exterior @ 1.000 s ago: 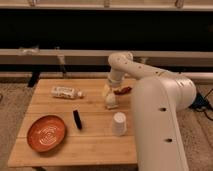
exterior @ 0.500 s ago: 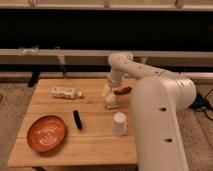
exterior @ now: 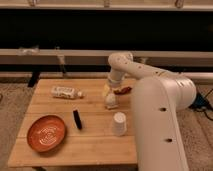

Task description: Place the ceramic cup over the eraser

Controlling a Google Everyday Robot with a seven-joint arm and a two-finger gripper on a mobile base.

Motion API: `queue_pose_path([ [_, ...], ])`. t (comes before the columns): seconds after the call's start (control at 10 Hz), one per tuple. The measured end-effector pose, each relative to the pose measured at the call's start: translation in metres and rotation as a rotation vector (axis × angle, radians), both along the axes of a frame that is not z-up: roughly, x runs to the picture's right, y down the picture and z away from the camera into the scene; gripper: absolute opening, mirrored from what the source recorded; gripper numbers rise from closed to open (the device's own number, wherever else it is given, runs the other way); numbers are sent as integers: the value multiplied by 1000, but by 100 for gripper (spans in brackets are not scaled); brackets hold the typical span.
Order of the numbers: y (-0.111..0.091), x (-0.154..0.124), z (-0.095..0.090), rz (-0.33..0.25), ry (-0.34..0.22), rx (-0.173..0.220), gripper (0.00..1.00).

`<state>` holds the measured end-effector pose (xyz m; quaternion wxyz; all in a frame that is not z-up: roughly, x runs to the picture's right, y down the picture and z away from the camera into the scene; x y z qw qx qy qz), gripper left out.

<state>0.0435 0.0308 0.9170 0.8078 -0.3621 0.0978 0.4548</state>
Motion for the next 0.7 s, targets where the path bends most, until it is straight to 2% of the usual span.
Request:
queue_pose_path([
  [0.2, 0, 0, 1, 0, 5, 6, 80],
  [0.4, 3, 9, -7, 9, 26, 37, 80],
  [0.7, 23, 23, -53, 24, 55, 77, 80],
])
